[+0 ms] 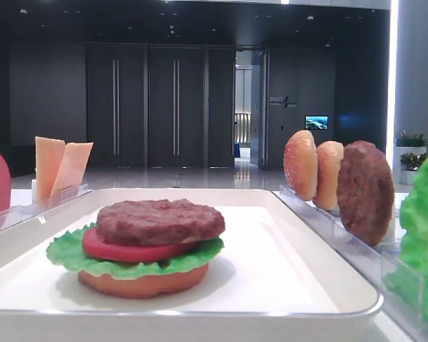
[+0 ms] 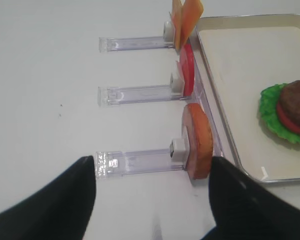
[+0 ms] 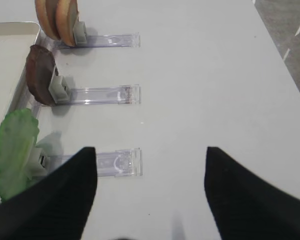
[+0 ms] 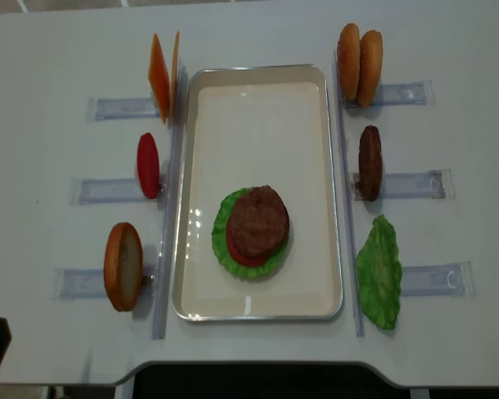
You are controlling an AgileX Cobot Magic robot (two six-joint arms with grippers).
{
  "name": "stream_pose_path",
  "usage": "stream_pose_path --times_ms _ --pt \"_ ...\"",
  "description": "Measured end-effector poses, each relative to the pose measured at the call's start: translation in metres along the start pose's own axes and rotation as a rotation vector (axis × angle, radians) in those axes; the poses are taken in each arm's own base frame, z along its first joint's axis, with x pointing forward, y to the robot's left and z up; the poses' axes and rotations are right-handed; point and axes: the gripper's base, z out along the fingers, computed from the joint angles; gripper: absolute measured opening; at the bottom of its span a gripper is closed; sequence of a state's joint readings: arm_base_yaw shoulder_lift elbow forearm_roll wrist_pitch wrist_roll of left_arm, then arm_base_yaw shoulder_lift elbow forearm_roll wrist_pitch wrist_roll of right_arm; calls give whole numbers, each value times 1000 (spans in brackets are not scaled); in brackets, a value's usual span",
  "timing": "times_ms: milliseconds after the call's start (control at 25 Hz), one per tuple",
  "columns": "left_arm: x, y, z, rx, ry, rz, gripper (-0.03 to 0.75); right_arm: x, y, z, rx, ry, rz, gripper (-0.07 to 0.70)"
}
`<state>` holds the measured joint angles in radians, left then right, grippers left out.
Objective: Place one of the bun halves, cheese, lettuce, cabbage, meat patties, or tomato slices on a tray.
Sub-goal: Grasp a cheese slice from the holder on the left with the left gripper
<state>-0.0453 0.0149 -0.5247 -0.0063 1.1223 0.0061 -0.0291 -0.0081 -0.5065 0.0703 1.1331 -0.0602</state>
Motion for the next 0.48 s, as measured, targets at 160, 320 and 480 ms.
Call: stream_pose_path --times_ms 160,320,480 --pt "-23 0 -6 1 22 -1 529 0 0 0 0 0 0 441" --pt "-49 0 -1 1 84 -1 479 0 0 0 0 0 0 441" --pt "-76 0 17 2 191 -1 456 0 0 0 0 0 0 441"
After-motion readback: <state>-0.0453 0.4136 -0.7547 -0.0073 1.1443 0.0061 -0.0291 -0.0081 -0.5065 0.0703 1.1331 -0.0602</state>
